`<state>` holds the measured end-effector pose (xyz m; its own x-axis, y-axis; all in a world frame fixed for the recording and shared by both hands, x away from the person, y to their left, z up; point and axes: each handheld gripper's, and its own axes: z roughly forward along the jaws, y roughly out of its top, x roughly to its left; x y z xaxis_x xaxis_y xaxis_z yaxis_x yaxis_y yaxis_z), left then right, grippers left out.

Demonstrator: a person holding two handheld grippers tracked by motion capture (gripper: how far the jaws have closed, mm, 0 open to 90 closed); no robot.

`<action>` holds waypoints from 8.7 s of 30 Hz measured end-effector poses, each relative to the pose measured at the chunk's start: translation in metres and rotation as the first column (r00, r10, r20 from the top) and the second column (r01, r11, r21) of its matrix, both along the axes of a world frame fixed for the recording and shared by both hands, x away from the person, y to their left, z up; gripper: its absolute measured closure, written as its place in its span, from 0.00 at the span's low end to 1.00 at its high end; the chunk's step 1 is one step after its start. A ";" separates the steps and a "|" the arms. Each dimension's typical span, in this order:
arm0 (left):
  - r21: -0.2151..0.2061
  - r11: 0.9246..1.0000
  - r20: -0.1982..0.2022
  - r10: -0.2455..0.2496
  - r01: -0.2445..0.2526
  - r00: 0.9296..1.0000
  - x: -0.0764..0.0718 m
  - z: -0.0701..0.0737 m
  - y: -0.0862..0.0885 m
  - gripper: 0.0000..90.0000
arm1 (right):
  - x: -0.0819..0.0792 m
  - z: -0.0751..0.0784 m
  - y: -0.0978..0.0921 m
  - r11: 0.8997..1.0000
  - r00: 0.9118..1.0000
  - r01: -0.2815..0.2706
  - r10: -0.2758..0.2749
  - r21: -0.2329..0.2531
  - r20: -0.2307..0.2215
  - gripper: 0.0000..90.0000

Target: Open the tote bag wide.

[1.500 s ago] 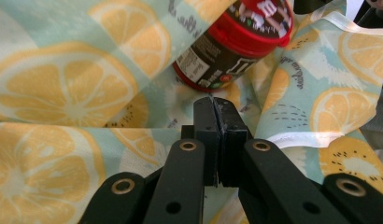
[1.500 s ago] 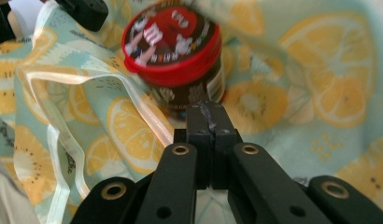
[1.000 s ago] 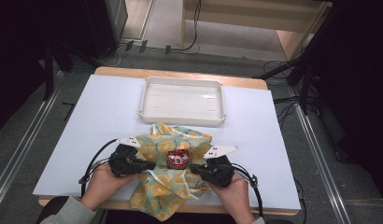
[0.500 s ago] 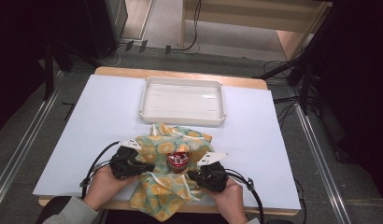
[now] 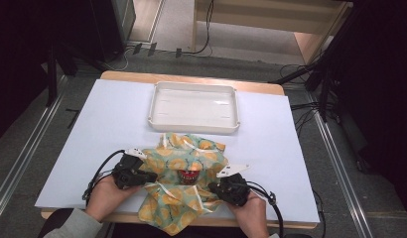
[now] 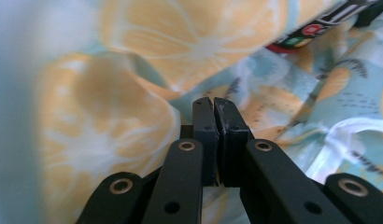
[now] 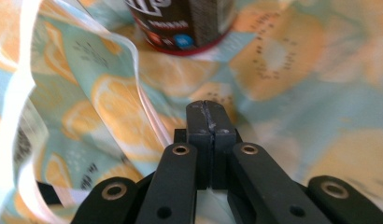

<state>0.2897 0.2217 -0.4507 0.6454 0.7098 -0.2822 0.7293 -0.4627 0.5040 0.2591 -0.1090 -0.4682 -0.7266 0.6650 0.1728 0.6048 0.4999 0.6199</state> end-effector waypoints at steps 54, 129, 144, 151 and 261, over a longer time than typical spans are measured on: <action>-0.164 0.986 0.093 0.007 0.009 0.996 -0.007 0.044 0.007 0.96 | 0.004 0.049 -0.009 0.988 0.993 -0.073 0.059 0.137 0.106 1.00; 0.004 0.992 0.142 0.123 -0.125 0.982 0.091 -0.007 -0.033 1.00 | 0.097 -0.002 0.014 0.997 0.996 0.072 -0.073 0.015 0.048 1.00; 0.022 0.984 0.168 0.172 -0.179 0.971 0.094 -0.006 -0.021 1.00 | 0.100 -0.001 -0.007 0.990 0.988 0.140 -0.137 -0.033 0.070 1.00; -0.041 0.987 0.138 0.160 -0.156 0.977 0.089 0.002 -0.021 1.00 | 0.097 0.004 -0.007 0.992 0.990 0.126 -0.126 0.007 0.059 1.00; -0.185 0.961 0.079 -0.194 0.206 0.978 -0.019 0.017 -0.059 0.85 | 0.017 0.006 -0.031 0.996 1.000 0.014 -0.014 0.090 0.002 0.97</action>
<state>0.2706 0.1627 -0.4334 0.7885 0.5012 -0.3564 0.5975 -0.4872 0.6369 0.2762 -0.1402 -0.4619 -0.7180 0.6568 0.2305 0.6095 0.4334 0.6638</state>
